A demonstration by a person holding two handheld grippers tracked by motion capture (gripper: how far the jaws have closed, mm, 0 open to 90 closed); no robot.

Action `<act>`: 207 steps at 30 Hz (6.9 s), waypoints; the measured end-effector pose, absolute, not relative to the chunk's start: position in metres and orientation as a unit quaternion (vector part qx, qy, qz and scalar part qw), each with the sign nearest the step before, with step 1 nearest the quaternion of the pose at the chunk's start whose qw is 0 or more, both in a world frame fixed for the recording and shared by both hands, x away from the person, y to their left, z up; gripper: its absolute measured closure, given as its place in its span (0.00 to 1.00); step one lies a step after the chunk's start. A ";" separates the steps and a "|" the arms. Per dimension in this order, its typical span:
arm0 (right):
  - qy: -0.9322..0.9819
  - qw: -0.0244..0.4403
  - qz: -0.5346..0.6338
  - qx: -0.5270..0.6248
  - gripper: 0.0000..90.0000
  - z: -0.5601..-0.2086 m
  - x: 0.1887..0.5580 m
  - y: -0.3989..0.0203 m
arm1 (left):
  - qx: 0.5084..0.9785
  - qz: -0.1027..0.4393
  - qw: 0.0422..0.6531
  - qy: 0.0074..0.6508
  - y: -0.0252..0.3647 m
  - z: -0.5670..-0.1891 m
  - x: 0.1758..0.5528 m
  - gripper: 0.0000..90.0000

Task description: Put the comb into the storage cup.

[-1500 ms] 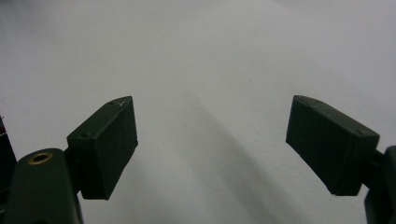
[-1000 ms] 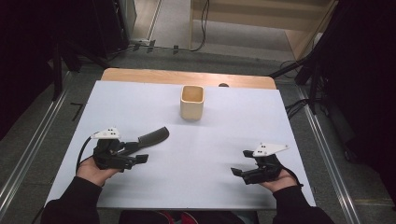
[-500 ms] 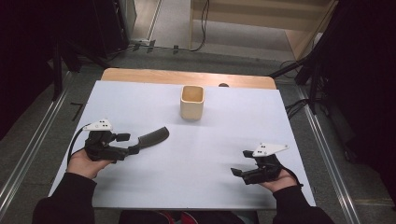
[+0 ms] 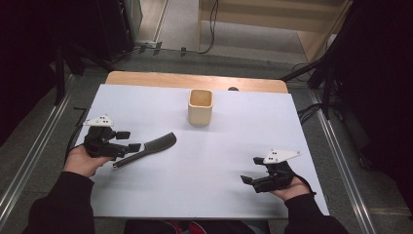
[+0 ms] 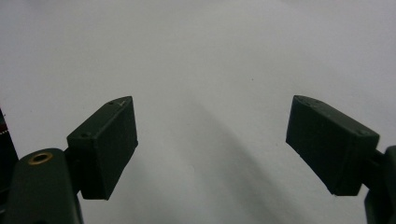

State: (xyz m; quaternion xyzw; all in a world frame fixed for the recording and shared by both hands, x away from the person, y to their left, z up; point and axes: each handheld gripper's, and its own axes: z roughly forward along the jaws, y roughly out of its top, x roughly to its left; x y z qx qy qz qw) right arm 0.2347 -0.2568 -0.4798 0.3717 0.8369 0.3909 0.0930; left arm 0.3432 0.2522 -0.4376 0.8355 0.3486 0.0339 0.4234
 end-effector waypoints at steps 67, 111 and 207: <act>0.838 0.093 0.389 0.372 0.16 -0.481 0.235 -0.257 | 0.895 0.105 0.316 0.298 0.270 -0.491 0.317 0.47; 0.838 0.090 0.390 0.371 0.16 -0.481 0.236 -0.256 | 0.875 0.047 0.354 0.329 0.271 -0.491 0.318 0.81; 0.827 0.101 0.397 0.385 0.16 -0.478 0.236 -0.259 | 0.824 -0.050 0.475 0.305 0.085 -0.446 0.337 0.81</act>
